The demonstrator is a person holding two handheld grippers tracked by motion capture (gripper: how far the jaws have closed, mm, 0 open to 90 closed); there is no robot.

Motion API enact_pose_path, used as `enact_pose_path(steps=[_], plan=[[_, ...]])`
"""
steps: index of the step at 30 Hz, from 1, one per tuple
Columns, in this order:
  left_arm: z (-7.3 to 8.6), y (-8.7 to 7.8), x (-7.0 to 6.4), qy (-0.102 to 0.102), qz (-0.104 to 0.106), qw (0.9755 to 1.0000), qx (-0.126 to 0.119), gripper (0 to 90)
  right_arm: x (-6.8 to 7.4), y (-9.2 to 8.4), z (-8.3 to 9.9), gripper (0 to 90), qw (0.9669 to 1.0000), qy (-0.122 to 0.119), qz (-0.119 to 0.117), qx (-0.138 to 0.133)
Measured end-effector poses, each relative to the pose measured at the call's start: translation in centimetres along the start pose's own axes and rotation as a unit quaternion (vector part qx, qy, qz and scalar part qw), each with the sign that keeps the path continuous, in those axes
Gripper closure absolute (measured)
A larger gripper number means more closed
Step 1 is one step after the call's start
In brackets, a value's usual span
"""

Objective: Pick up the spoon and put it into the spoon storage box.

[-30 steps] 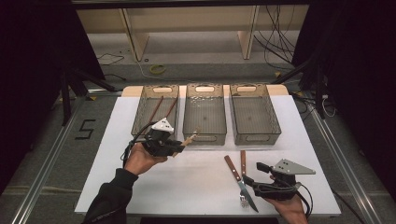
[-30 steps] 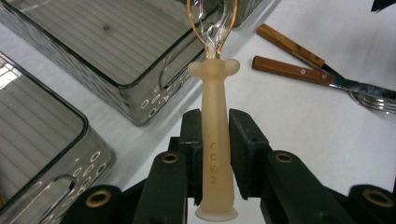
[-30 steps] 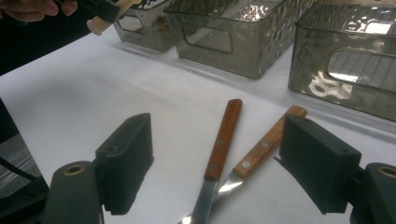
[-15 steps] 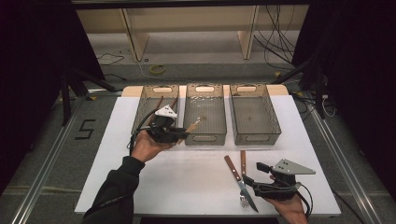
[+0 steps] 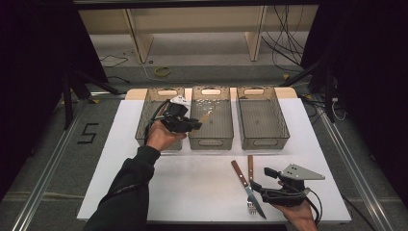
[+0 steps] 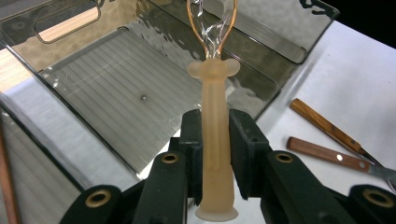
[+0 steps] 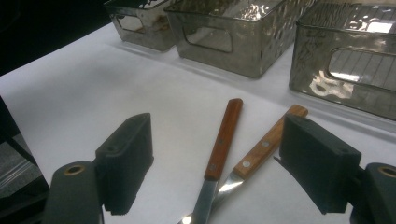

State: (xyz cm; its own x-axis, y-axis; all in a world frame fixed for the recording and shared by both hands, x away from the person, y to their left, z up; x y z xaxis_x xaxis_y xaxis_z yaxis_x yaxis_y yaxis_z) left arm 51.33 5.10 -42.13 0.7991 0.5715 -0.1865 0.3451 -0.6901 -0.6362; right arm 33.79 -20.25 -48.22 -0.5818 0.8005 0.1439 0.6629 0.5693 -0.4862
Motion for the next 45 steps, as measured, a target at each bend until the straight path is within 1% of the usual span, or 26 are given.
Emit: enact_pose_path(steps=[6,10,16,19,24,31,33,35,39,40,42,43,44,45], plan=[[-0.7,1.1,0.8,-0.004,-0.014,0.9999,0.007,75.4,-0.1,0.0,0.0,26.6,1.0000,0.001,-0.001,0.000],[-0.8,1.9,1.6,-0.022,-0.016,0.9996,0.002,75.4,-0.1,0.0,0.0,26.6,1.0000,0.002,-0.001,0.001],[-0.5,3.1,2.1,-0.034,-0.021,0.9992,0.011,75.3,-0.1,0.0,0.0,26.6,1.0000,0.001,-0.001,0.001],[-0.5,3.6,2.3,-0.035,-0.025,0.9989,0.016,75.2,-0.1,0.0,0.0,26.6,1.0000,0.001,-0.001,0.001],[-0.5,4.1,2.4,-0.042,-0.028,0.9986,0.019,75.1,-0.1,-0.1,0.0,26.6,1.0000,0.003,-0.001,0.001],[-0.4,4.7,2.5,-0.046,-0.033,0.9978,0.034,74.9,-0.1,0.0,0.1,26.6,1.0000,0.002,-0.001,0.001],[-0.3,4.8,2.5,-0.051,-0.033,0.9975,0.036,74.8,-0.1,-0.1,0.1,26.6,1.0000,0.002,-0.001,0.000],[-0.2,4.9,2.5,-0.051,-0.035,0.9973,0.041,74.7,-0.1,-0.1,0.1,26.6,1.0000,0.002,-0.001,0.000],[0.0,5.3,2.6,-0.060,-0.036,0.9964,0.049,74.3,-0.1,-0.1,0.1,26.6,1.0000,0.002,-0.001,0.000],[0.1,5.3,2.7,-0.060,-0.036,0.9963,0.051,73.9,-0.1,-0.1,0.1,26.6,1.0000,0.002,-0.001,0.001],[0.1,5.4,2.7,-0.071,-0.033,0.9955,0.053,72.7,-0.1,-0.1,0.1,26.6,1.0000,0.002,-0.001,0.001],[0.1,5.4,2.7,-0.075,-0.031,0.9951,0.056,68.9,-0.1,-0.1,0.1,26.6,1.0000,0.002,-0.002,0.001],[0.1,5.3,2.7,-0.078,-0.031,0.9949,0.057,63.1,-0.1,0.0,0.1,26.6,1.0000,0.002,-0.002,0.001],[0.0,5.3,2.7,-0.081,-0.029,0.9949,0.053,59.4,0.0,-0.1,0.1,26.6,1.0000,0.002,-0.002,0.001]])
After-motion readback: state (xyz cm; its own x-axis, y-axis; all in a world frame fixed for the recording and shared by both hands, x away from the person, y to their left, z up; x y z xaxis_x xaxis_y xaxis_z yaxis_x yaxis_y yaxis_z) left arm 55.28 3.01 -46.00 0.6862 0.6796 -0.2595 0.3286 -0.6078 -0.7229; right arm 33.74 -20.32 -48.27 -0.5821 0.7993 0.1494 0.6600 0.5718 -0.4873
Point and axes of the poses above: each handheld gripper's, and its own axes: y roughly forward along the jaws, z roughly out of its underside, x roughly to its left, the point moved 7 cm from there along y, roughly forward along the jaws, and after that the axes turned 5 degrees about z, right-handed, at the moved point
